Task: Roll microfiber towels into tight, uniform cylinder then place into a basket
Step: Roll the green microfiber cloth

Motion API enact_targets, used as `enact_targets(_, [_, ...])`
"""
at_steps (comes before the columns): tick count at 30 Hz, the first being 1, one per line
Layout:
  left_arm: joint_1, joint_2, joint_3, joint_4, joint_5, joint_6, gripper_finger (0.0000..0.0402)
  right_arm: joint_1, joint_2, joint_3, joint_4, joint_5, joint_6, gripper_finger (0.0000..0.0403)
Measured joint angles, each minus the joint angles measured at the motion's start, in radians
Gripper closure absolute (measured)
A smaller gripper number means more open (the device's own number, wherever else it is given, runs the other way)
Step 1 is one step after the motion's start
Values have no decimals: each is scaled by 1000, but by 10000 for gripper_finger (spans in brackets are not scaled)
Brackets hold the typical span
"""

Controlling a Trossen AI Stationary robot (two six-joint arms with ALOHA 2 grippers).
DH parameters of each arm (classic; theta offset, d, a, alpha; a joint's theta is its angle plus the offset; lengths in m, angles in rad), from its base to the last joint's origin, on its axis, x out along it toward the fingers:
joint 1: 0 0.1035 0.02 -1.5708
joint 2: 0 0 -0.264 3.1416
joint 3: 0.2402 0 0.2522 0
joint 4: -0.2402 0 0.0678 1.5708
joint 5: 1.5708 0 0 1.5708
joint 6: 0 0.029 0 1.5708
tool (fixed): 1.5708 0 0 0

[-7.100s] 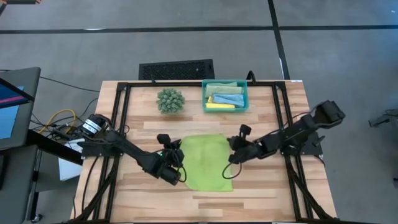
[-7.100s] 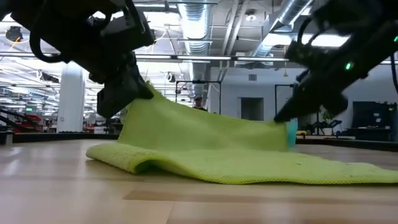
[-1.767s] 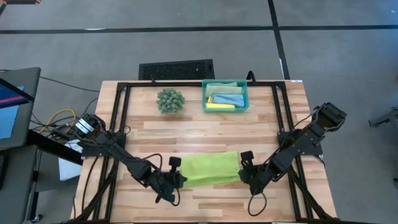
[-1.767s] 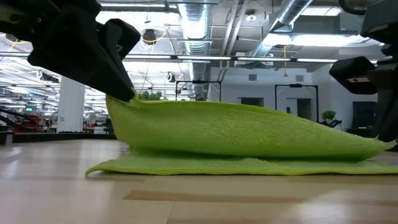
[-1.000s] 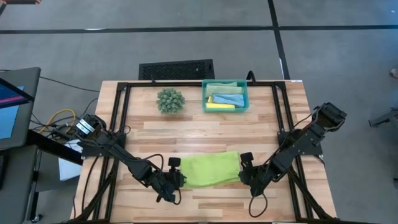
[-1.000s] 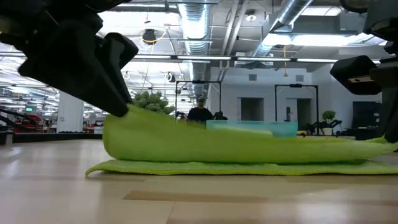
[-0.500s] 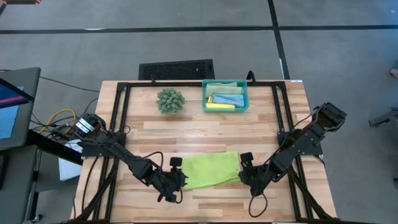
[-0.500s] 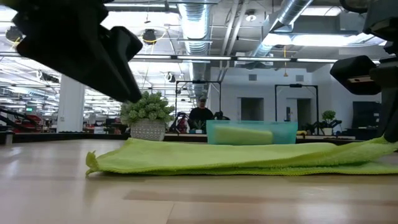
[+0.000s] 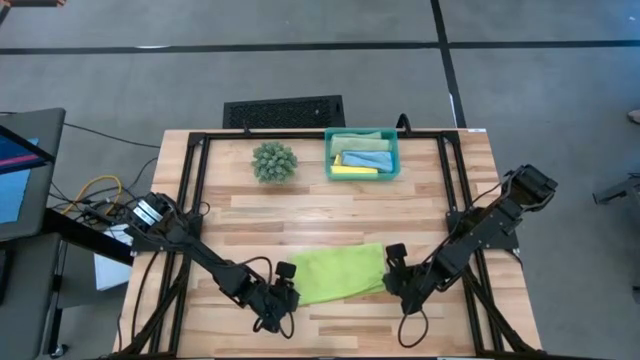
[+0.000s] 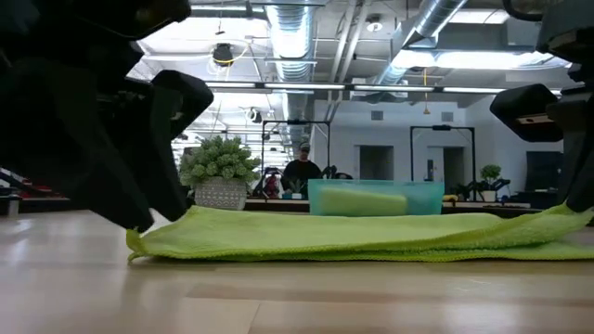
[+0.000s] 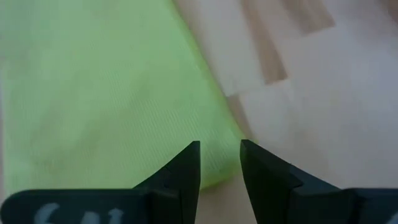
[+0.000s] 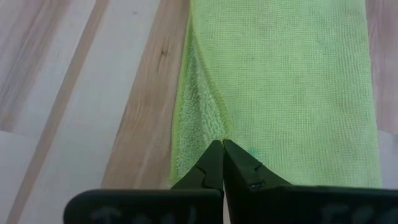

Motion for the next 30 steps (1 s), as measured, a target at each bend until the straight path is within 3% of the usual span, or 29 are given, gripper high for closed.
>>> enact_targets(6, [-20,-11,49,-56,-47,4,294,-6,0,0,0,0,0,384])
enact_targets(13, [-53,67,56,-68,-100,39,294,-6,0,0,1,0,0,386])
enact_targets(20, [-47,75,57,-61,-98,72,297,-6,0,0,1,0,0,382])
enact_targets(30, [-45,73,96,-70,-97,93,386,-6,0,0,0,0,0,382])
